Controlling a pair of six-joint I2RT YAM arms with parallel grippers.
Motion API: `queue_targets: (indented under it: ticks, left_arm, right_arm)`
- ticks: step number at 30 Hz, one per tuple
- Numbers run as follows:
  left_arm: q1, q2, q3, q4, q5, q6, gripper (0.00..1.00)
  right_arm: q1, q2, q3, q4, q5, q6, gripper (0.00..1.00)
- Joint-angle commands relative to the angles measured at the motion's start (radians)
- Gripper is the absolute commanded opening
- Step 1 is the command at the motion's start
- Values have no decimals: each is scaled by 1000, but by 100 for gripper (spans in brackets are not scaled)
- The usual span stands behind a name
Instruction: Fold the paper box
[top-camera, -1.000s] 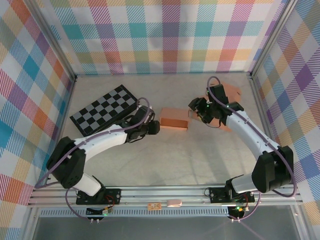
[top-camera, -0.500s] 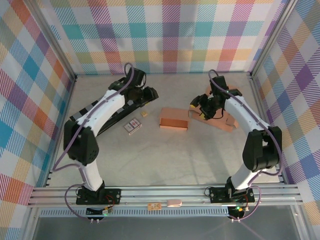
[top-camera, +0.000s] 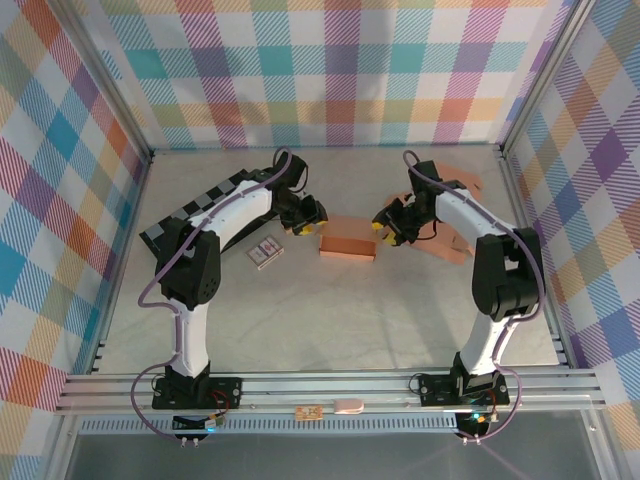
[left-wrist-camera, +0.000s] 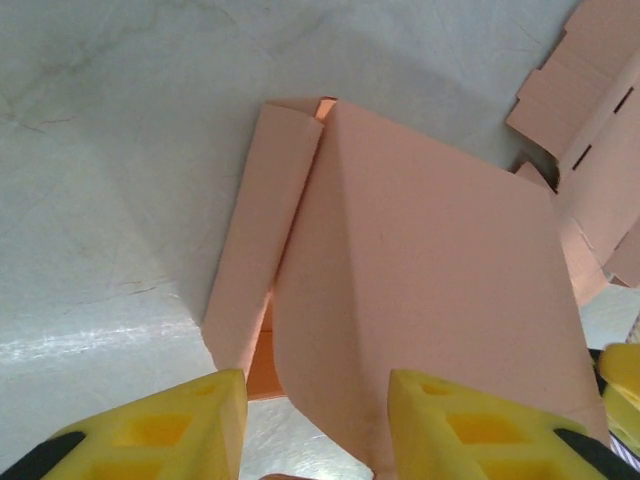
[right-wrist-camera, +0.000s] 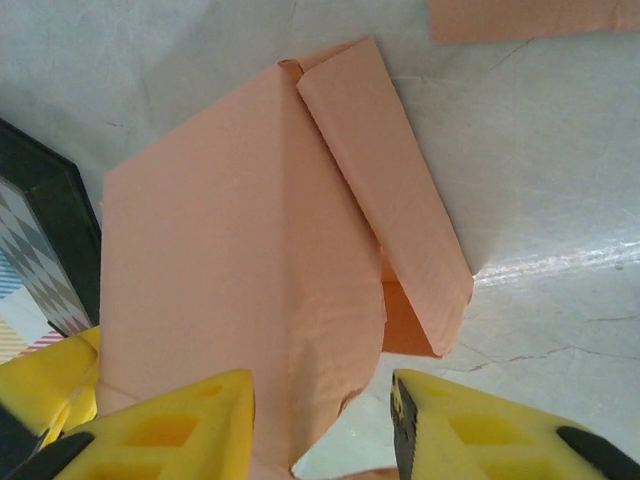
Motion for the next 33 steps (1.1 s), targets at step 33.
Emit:
queue_targets:
  ticks: [33]
  left_arm:
    - [-8,1,-115,32,14,80,37]
  right_arm:
    - [8,91,8,-29,19,-143,39]
